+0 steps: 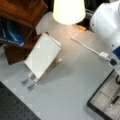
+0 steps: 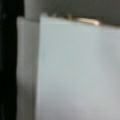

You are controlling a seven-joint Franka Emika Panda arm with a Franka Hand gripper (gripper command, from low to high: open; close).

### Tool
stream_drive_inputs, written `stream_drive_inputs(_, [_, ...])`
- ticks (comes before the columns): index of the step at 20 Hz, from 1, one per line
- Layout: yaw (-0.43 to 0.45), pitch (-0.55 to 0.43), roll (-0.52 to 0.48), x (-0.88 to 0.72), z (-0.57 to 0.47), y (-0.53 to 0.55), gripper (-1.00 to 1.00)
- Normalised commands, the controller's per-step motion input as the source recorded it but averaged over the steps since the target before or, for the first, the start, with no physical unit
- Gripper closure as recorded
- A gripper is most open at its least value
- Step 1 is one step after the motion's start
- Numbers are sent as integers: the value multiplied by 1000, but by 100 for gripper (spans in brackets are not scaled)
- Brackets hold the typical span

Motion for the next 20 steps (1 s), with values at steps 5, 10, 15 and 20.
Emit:
stream_drive_inputs(5, [-206, -28, 121, -36, -86, 197, -100])
stream_drive_inputs(10, [-207, -41, 131, -20, -77, 237, -100])
stream_drive_inputs(15, [-203, -77, 111, 54, -56, 333, -100])
stream_drive_inputs(20, [-178, -94, 77, 54, -79, 334, -100])
